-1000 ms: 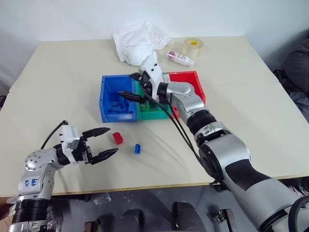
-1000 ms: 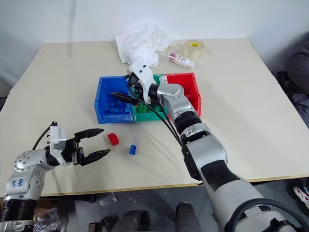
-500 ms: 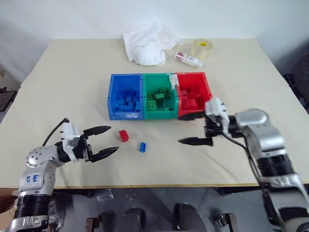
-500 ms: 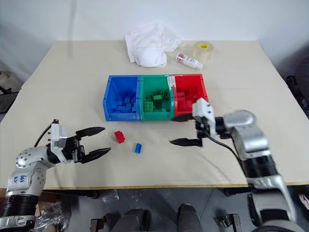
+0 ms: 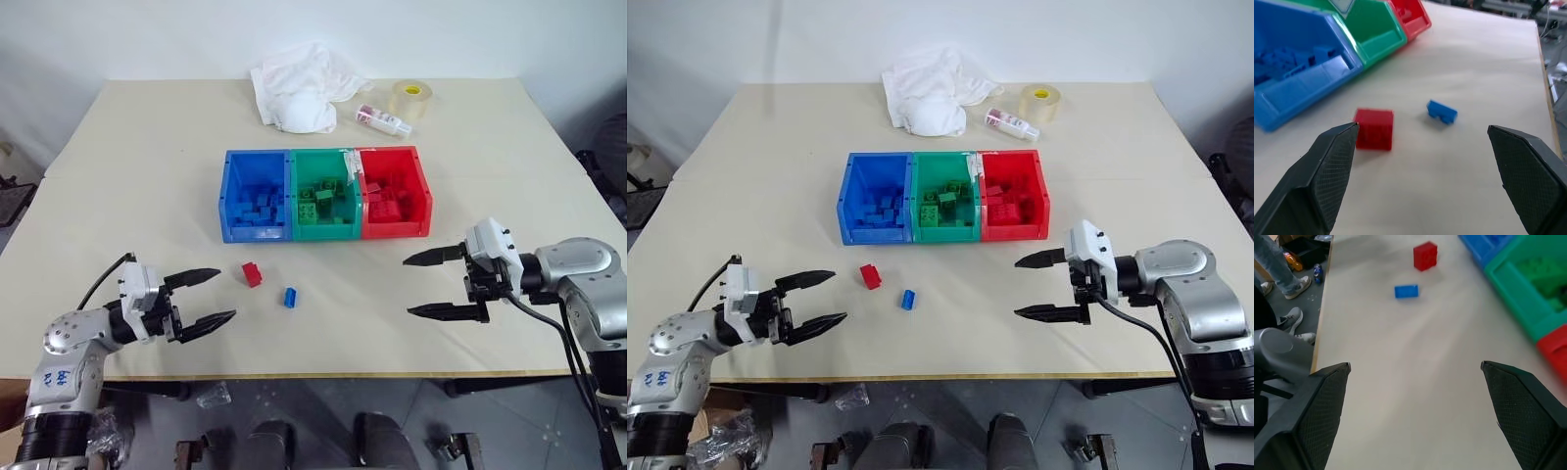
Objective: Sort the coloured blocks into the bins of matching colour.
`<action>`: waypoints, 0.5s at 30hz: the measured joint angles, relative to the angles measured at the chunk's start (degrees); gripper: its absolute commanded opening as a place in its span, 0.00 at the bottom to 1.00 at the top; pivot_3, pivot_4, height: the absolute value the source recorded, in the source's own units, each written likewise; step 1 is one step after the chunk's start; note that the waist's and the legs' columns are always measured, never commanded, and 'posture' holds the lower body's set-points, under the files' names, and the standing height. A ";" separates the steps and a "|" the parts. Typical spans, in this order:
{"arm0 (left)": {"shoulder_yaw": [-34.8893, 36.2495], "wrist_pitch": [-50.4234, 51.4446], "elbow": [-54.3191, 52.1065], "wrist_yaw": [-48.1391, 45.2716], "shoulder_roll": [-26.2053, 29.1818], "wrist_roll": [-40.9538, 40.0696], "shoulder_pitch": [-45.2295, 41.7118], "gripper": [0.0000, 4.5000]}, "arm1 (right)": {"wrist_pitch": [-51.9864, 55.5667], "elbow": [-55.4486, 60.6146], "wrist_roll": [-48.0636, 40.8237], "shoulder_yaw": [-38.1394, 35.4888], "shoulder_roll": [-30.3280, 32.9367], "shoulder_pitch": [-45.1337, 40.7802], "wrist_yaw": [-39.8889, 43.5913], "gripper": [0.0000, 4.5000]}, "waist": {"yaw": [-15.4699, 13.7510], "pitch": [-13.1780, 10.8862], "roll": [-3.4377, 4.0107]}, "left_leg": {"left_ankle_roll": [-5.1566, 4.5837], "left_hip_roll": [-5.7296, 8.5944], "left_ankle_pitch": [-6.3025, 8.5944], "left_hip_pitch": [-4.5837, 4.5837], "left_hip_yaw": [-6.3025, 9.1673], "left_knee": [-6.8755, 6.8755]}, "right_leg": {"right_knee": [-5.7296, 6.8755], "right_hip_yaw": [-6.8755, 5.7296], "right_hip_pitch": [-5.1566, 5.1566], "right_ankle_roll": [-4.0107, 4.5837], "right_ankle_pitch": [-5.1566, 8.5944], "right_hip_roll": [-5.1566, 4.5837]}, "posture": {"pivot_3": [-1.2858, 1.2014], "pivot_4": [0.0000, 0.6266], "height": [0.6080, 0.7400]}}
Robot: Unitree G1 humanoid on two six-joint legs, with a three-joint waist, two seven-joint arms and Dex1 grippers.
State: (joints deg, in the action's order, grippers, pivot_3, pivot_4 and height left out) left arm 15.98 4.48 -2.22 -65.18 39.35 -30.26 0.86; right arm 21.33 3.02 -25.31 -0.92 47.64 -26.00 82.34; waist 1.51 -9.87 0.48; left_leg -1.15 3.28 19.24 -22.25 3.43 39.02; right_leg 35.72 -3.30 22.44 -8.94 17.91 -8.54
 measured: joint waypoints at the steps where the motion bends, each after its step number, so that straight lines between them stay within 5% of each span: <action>1: 1.10 0.79 -2.53 0.89 0.37 0.05 2.96 1.00 | -0.02 -0.33 -0.13 0.14 -0.04 0.06 0.22 0.99 | -0.04 0.00 0.00 | -0.01 0.02 0.01 0.01 0.00 -0.02 | -0.02 0.04 0.00 0.00 0.00 -0.01 | 0.52 0.24 1.00; 8: 5.13 6.34 -19.02 9.48 -0.26 0.11 16.94 1.00 | -0.04 -1.88 -0.71 0.76 -0.05 -0.56 1.36 0.99 | -1.72 -0.01 -0.01 | -0.03 0.02 0.02 0.01 0.00 0.09 | -0.32 0.33 -0.10 0.02 0.01 -0.02 | 0.52 0.24 1.00; 15: 0.08 9.07 -22.78 14.79 -2.66 0.59 13.08 1.00 | -0.31 -3.36 -0.58 0.81 -0.20 -1.36 1.25 0.99 | -2.80 -0.01 -0.01 | -0.03 0.04 0.02 0.00 -0.04 0.08 | -0.28 0.25 -0.05 0.04 0.02 0.01 | 0.52 0.24 1.00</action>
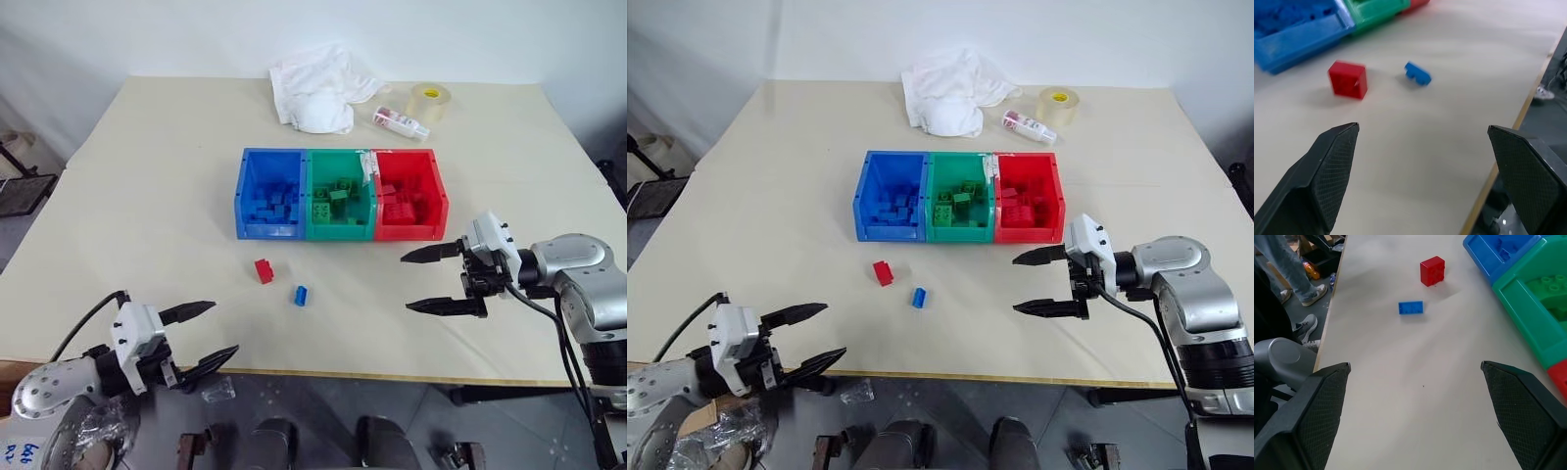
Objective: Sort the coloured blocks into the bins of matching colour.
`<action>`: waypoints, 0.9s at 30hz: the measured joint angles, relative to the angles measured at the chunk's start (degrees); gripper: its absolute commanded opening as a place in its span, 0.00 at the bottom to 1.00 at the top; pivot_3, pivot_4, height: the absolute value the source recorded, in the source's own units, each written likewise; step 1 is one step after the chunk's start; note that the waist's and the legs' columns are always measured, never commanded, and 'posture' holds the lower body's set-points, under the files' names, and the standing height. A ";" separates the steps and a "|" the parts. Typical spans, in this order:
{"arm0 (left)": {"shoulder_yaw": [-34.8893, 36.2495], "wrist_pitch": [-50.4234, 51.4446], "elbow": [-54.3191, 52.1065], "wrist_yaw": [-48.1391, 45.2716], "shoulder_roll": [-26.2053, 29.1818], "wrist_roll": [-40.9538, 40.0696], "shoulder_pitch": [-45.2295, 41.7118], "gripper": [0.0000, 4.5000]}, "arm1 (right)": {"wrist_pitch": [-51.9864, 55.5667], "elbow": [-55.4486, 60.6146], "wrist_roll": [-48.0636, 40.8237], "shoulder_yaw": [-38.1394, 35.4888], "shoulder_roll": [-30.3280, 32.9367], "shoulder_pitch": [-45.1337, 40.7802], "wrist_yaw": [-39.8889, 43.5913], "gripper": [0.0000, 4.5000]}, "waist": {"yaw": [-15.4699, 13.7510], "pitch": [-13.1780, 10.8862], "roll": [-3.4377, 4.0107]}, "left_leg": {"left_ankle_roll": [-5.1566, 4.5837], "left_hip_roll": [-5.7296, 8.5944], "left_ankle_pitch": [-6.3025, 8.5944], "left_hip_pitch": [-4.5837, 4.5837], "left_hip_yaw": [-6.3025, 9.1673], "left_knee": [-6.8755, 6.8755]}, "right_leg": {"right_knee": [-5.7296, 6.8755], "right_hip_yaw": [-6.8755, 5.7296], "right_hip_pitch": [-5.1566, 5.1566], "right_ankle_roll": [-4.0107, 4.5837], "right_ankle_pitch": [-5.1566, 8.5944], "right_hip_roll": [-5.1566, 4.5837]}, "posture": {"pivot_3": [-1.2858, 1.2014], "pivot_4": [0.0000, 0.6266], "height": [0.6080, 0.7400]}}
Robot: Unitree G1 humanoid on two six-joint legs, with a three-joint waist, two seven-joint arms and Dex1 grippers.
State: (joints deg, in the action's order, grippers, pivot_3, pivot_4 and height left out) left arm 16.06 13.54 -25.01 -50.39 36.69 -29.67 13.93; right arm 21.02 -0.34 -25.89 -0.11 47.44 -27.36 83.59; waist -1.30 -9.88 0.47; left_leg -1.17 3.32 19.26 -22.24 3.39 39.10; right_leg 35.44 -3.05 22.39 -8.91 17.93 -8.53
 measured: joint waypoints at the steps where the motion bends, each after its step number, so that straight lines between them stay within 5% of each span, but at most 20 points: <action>1: -2.14 0.77 -0.23 0.87 -0.36 0.44 -2.00 1.00 | -0.01 0.54 -0.01 -0.20 0.03 0.65 -0.20 0.99 | -0.14 0.00 0.00 | 0.00 0.01 0.00 0.00 0.00 0.01 | 0.01 -0.03 -0.01 0.00 0.00 0.00 | 0.52 0.24 1.00; 11: -22.36 1.68 9.56 5.08 -7.51 12.01 -23.41 1.00 | 0.49 9.13 -1.55 -4.53 0.12 10.71 -6.81 0.99 | -0.08 0.00 -0.01 | 0.01 0.02 -0.02 0.04 -0.25 0.00 | 0.22 -0.05 0.02 -0.03 -0.01 0.09 | 0.52 0.24 1.00; 21: -27.52 0.81 21.43 6.17 -7.98 21.03 -31.84 1.00 | 2.92 17.05 -3.91 -9.79 0.13 19.34 -14.08 0.99 | -0.21 -0.01 -0.03 | -0.01 -0.01 -0.03 0.05 -0.29 0.04 | 0.22 0.00 0.01 -0.07 -0.03 0.08 | 0.52 0.24 1.00; 27: -28.39 -1.48 23.30 3.80 -9.53 21.00 -32.26 0.59 | 3.62 18.71 -4.74 -10.51 0.14 20.55 -16.18 1.00 | -0.17 -0.01 -0.04 | -0.02 -0.01 -0.04 0.05 -0.29 0.04 | 0.21 0.01 0.01 -0.08 -0.04 0.07 | 0.52 0.24 1.00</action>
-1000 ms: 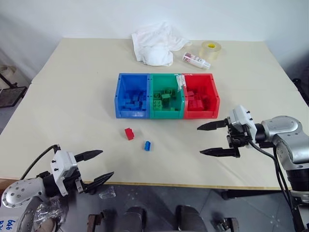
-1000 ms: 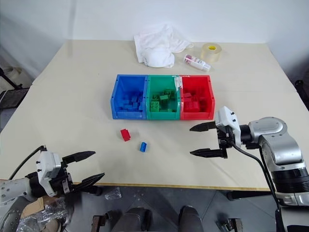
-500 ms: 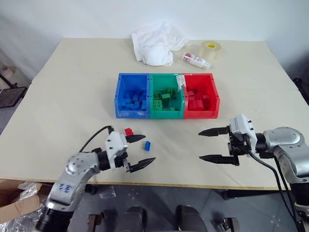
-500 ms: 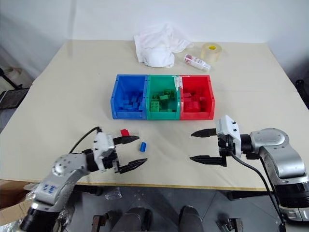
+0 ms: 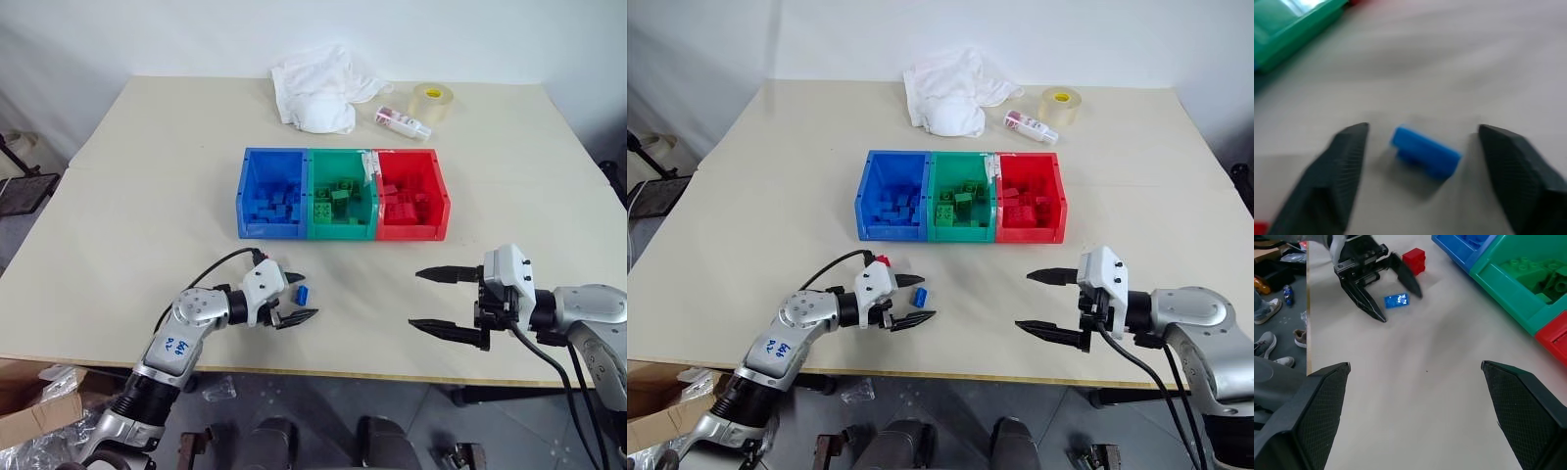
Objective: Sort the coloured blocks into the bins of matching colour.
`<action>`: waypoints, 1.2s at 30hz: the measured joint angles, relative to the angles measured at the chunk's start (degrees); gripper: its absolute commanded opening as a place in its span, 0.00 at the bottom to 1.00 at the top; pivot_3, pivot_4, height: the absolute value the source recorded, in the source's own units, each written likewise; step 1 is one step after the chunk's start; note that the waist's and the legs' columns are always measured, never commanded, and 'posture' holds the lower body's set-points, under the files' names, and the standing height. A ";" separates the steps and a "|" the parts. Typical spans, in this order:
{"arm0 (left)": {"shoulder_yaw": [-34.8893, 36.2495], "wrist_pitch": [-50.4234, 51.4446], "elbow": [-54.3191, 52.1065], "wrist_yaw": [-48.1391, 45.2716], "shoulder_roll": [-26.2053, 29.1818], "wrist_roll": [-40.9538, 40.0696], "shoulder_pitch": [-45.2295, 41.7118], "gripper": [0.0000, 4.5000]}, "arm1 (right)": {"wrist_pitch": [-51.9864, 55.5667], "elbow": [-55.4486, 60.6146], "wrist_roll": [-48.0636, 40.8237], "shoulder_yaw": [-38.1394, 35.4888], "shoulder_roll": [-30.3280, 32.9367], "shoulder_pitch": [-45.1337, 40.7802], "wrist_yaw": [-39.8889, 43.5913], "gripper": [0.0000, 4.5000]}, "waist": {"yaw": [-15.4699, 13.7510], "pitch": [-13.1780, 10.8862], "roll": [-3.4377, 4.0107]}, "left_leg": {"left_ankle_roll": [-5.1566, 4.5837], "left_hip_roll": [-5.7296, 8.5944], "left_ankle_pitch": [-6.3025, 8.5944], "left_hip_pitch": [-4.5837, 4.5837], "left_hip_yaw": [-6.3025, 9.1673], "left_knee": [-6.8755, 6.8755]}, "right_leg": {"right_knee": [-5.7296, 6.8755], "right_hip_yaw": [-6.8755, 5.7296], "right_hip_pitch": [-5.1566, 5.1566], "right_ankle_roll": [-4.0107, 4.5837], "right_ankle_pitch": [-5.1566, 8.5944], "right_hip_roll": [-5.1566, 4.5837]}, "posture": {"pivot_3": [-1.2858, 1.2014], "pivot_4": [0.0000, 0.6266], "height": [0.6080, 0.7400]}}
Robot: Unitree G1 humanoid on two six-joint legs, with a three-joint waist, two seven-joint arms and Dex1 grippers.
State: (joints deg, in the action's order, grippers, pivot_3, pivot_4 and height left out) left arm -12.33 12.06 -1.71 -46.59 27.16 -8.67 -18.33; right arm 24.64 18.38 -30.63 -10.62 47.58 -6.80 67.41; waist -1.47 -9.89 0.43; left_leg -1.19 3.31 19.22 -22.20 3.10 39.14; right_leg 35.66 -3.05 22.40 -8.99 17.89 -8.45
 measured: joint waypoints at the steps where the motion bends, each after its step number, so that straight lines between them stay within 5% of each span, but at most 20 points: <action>1: -0.01 0.15 0.00 -0.12 0.00 0.02 -0.01 0.53 | 0.17 0.07 -0.05 -0.01 0.02 -0.01 -0.23 1.00 | 0.01 0.00 0.00 | 0.00 0.00 0.00 0.00 0.00 0.00 | 0.01 0.00 0.00 0.00 0.00 0.00 | 0.52 0.24 1.00; 5: -0.02 1.45 -0.11 -0.46 0.03 0.13 -0.53 0.31 | 0.41 0.08 -0.10 -0.01 0.89 -0.30 -0.69 1.00 | 0.00 0.00 0.00 | -0.01 0.01 0.00 0.00 0.00 0.01 | 0.01 0.01 0.00 0.00 0.00 0.00 | 0.52 0.24 1.00; 12: 1.56 0.28 0.58 2.38 -1.87 1.02 -2.33 0.31 | 0.36 -0.63 -0.18 -0.01 1.41 -1.29 -0.66 1.00 | -0.08 -0.01 -0.03 | -0.01 0.02 -0.01 -0.01 0.01 0.02 | 0.01 0.00 0.00 -0.01 -0.01 -0.01 | 0.52 0.24 1.00; 20: 9.44 3.45 1.25 8.36 -6.51 -3.34 -14.72 0.31 | 0.30 -1.90 -2.23 -2.71 1.42 -2.48 -1.43 1.00 | -0.02 -0.07 -0.13 | -0.02 0.02 -0.01 -0.02 0.01 0.04 | 0.03 -0.03 0.01 -0.03 -0.02 0.00 | 0.52 0.24 1.00; 27: 13.20 -0.43 17.44 13.06 -6.72 -2.20 -27.21 0.31 | -0.98 -6.18 -2.53 -3.85 1.00 -4.68 -2.68 1.00 | 0.00 -0.11 -0.19 | -0.02 0.15 -0.01 -0.02 -0.01 0.04 | 0.09 -0.08 0.03 -0.05 -0.02 0.00 | 0.52 0.24 1.00; 36: 13.56 -5.84 29.81 13.87 -6.00 0.85 -31.12 0.94 | -2.48 -8.02 -2.50 -3.91 0.97 -6.52 -2.78 1.00 | 0.05 -0.18 -0.31 | -0.03 0.19 -0.02 -0.06 -0.01 0.03 | 0.11 -0.14 0.07 -0.05 -0.02 0.00 | 0.52 0.24 1.00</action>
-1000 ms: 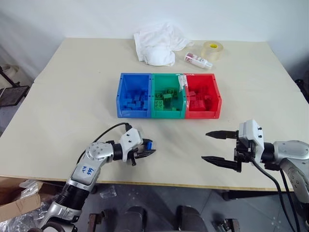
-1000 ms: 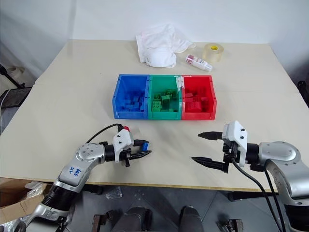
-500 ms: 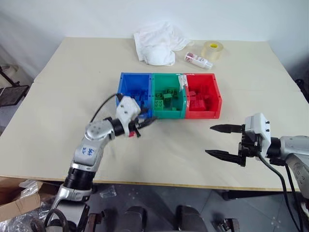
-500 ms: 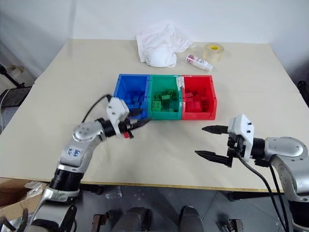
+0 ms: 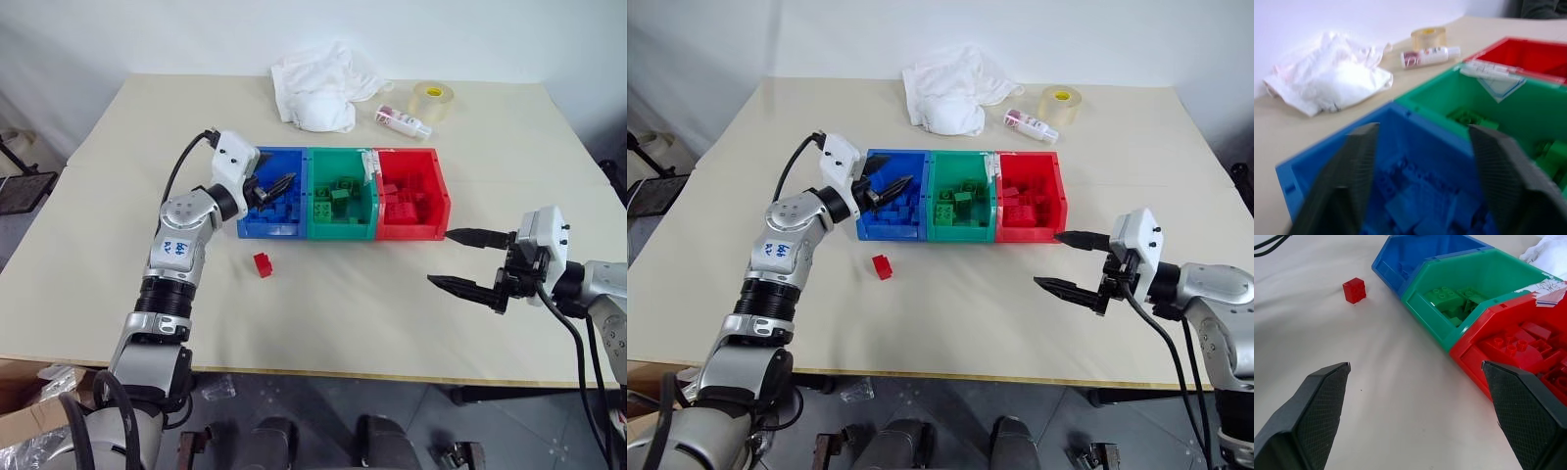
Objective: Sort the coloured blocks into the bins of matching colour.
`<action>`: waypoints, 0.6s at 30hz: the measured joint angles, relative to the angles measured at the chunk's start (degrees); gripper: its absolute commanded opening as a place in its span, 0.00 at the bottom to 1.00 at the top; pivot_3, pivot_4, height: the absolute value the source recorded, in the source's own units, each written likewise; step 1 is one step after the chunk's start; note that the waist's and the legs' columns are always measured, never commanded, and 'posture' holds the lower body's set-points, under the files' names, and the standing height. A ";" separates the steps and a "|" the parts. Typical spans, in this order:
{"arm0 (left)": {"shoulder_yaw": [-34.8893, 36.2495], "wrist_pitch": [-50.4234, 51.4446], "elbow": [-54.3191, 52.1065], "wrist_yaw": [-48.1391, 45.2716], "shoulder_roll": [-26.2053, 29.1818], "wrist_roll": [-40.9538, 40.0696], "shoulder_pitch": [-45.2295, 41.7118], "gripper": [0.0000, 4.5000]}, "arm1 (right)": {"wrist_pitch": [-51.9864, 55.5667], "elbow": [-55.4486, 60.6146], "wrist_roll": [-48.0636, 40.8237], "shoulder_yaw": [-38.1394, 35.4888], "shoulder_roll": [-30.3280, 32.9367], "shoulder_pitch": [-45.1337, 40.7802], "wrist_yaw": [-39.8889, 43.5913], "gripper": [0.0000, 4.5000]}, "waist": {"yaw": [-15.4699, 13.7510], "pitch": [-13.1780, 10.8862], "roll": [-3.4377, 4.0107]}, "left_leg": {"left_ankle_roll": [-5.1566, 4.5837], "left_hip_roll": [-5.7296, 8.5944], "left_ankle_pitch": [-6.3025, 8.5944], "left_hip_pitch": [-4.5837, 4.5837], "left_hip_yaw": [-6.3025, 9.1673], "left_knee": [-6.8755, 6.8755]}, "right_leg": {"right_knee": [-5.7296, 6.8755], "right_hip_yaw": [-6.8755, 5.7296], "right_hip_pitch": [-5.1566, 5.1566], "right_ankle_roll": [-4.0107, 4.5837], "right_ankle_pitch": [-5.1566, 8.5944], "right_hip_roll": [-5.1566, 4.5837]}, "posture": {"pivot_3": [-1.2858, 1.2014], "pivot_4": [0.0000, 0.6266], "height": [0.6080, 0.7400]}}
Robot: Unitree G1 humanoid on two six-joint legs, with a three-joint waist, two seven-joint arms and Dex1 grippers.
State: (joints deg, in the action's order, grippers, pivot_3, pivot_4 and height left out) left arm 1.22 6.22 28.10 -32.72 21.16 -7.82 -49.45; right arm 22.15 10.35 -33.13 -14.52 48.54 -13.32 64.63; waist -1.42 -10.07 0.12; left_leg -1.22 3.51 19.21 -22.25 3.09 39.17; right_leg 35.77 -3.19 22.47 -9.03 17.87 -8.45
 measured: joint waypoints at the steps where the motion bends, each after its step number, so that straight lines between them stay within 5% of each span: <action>1: 0.00 -0.22 -0.06 -0.52 0.17 0.00 0.01 1.00 | -0.14 -0.30 0.00 0.02 0.00 -0.25 0.18 1.00 | 0.01 0.00 0.00 | 0.00 -0.05 0.00 0.00 0.00 0.01 | 0.00 0.01 0.00 0.00 0.00 0.00 | 0.52 0.24 1.00; 8: 0.03 1.17 -7.86 -7.78 4.59 -2.30 6.06 1.00 | -0.92 -3.22 0.04 1.04 0.00 -2.87 2.14 1.00 | 0.38 0.00 0.00 | 0.00 -0.17 0.00 0.00 0.00 -0.02 | 0.03 0.01 0.03 0.00 0.00 0.00 | 0.52 0.24 1.00; 18: 5.50 10.07 -28.33 -22.99 21.55 -11.76 24.90 1.00 | -1.94 -10.38 1.78 6.54 0.17 -10.25 8.94 1.00 | 1.54 0.00 0.00 | 0.00 -0.22 0.00 0.01 0.05 -0.05 | -0.01 0.08 0.04 0.01 0.00 -0.04 | 0.52 0.24 1.00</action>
State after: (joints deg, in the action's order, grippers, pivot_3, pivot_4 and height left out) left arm 6.72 16.29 -0.23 -55.70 42.71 -19.58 -24.55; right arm 20.21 -0.03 -31.35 -7.98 48.72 -23.56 73.57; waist 0.12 -10.07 0.13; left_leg -1.22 3.29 19.21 -22.24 3.14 39.13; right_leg 35.76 -3.10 22.51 -9.03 17.87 -8.49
